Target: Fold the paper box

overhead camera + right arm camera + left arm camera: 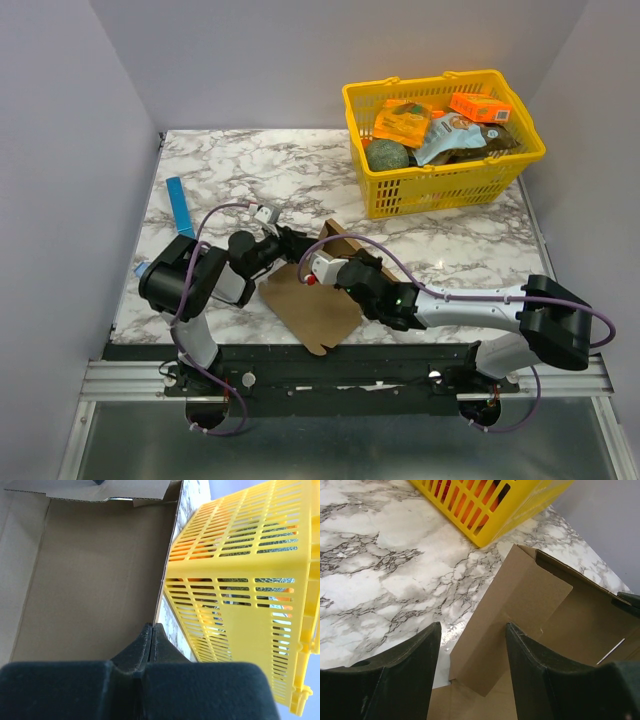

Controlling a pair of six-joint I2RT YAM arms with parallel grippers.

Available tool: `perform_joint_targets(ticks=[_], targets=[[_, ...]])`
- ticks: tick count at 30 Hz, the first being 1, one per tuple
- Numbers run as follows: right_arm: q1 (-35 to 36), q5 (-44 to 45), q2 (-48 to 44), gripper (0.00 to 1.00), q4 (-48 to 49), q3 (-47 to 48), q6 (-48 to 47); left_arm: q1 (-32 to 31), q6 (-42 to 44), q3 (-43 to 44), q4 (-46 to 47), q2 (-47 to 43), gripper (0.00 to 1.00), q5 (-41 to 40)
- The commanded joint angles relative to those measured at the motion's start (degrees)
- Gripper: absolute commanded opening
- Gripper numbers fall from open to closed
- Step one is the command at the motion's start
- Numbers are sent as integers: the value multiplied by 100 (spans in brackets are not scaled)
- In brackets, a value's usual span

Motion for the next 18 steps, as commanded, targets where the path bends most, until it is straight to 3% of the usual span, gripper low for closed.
perform_joint_targets(ticks=[1,18], targets=[[142,-602,113,1,-256,12,133,-149,62,182,1039,114,61,360],[142,-593,113,1,-256,4,142,-245,80,322,960,184,70,510]])
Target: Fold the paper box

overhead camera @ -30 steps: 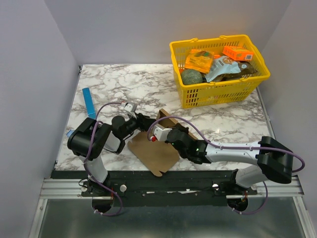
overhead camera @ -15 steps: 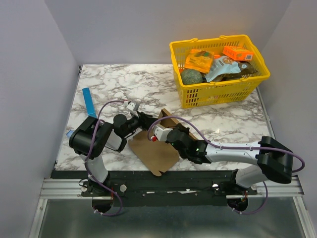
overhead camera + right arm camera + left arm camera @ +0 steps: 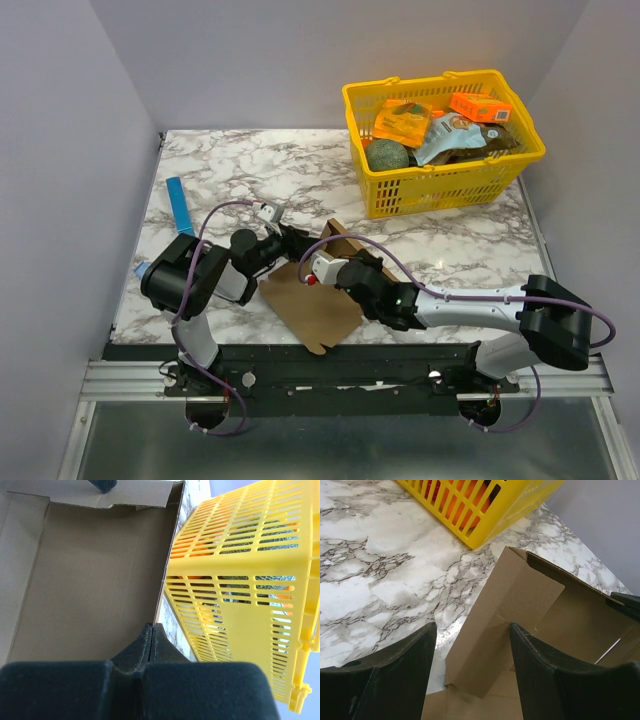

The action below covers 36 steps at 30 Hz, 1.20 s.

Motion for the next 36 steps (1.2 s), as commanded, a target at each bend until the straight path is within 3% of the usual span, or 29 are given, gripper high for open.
perform_joint_targets(ticks=[1,15,36], targets=[[142,-635,113,1,-206,4,140,-186,104,202,943,108,72,374],[142,-652,121,1,-206,4,148,-222,157,422,749,196,76,462],[142,-687,104,1,-197,-5,184,-371,446,721,178,266,55,93]])
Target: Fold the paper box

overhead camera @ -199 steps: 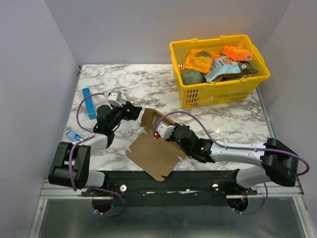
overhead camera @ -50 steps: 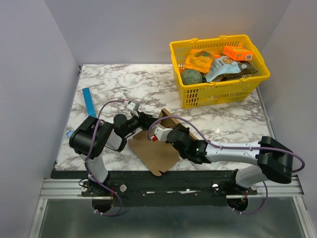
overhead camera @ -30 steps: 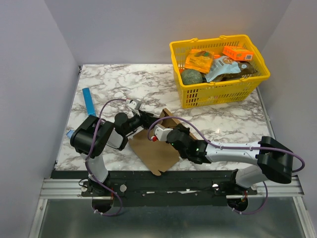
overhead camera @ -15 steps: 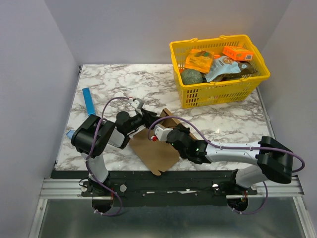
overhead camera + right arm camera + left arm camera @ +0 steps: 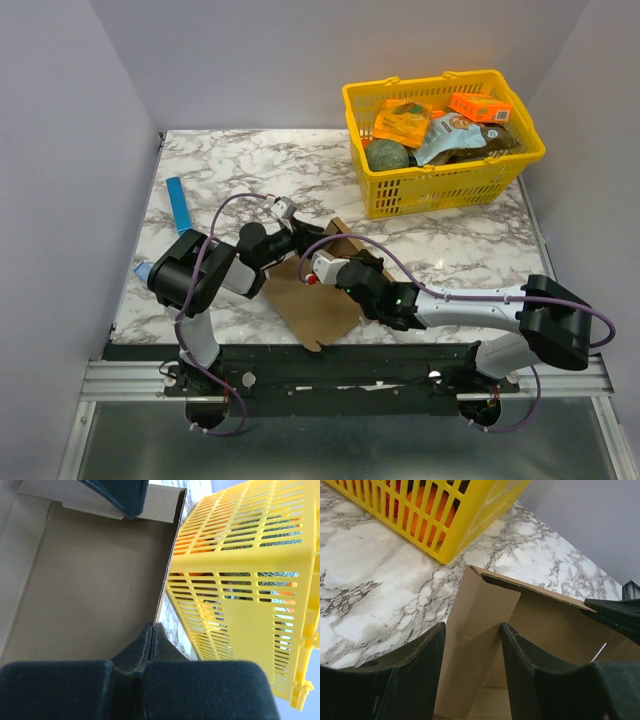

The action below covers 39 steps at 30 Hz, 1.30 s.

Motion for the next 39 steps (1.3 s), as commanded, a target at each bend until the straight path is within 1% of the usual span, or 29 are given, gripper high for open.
perform_joint_targets(ticks=[1,3,4,5,9,11,16,24,29,31,33,39], targets=[[144,-733,110,1,-134,3,105,-161,311,170,139,6,53,-340],[144,-742,119,1,-134,4,105,-188,364,161,33,-29,50,-497],[144,-751,119,1,-125,4,114,-205,399,153,24,-47,44,-551],[144,-760,119,1,-125,4,114,-214,399,153,-28,-47,42,-586],[144,-769,128,1,-125,4,122,-258,461,109,-29,-64,38,-788],[144,-769,119,1,-125,4,122,-302,487,65,6,-99,34,-929],[153,-778,154,1,-99,12,114,-407,584,-32,59,-126,27,-1219],[144,-821,137,1,-64,21,105,-618,900,-216,-2,-301,18,-1824],[153,-874,93,1,-28,12,131,-724,962,-366,225,-337,10,-1984],[144,-865,110,2,7,4,123,-741,962,-462,322,-346,4,-2027],[144,-857,119,3,68,-14,114,-776,962,-585,498,-354,2,-2054],[144,-786,58,11,279,-84,149,-812,979,-936,876,-416,0,-2063]])
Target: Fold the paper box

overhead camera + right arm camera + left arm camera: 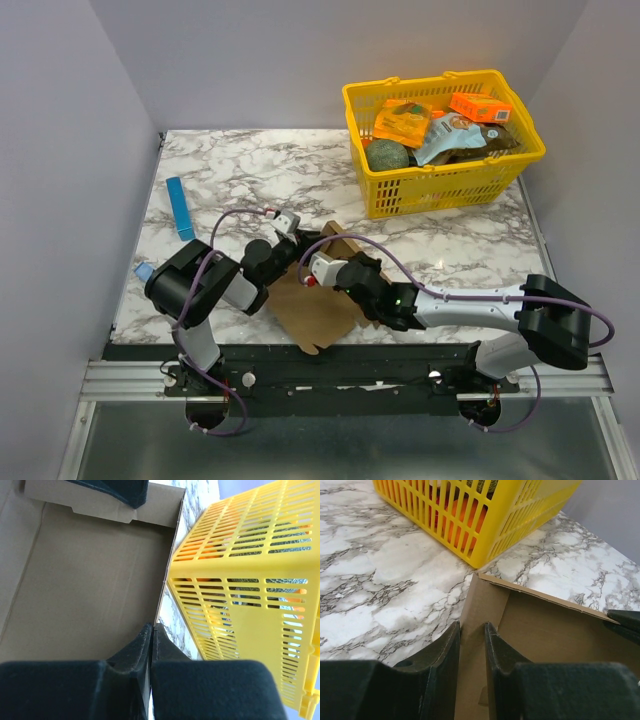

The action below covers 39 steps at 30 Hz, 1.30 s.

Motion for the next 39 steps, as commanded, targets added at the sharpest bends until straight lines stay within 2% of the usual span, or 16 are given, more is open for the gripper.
perform_joint_targets(ticks=[1,4,13,19,21,22,24,25,26,29,34,39], targets=[[142,-594,8,13,288,-97,96,-91,140,-377,710,-81,0,-150],[142,-576,-45,19,393,-168,96,-91,131,-536,746,-178,0,-36],[19,-725,-81,18,719,-361,219,-143,123,-905,70,-732,0,17],[-174,-962,-317,22,395,-186,1044,-152,-141,-879,-746,-1460,0,-89],[-288,-1173,-484,28,158,-89,1589,-152,-89,-696,-1466,-1917,7,-71],[-332,-1261,-520,36,8,-10,1799,-152,-71,-642,-1712,-2058,12,-97],[-490,-1463,-616,44,-474,191,2450,-152,43,-423,-2486,-2454,33,-141],[-534,-1499,-643,51,-633,253,2652,-152,200,-352,-2749,-2550,44,-150],[-578,-1525,-669,54,-817,297,2993,-152,280,-247,-3318,-2621,62,-150],[-780,-1692,-897,62,-1293,430,3626,-152,526,315,-4426,-2386,78,-36],[-1185,-2044,-1600,69,-1557,255,4446,-135,606,913,-5036,-1972,81,218],[-1536,-2369,-2233,72,-1619,61,5079,-143,912,1729,-5897,-1383,81,350]])
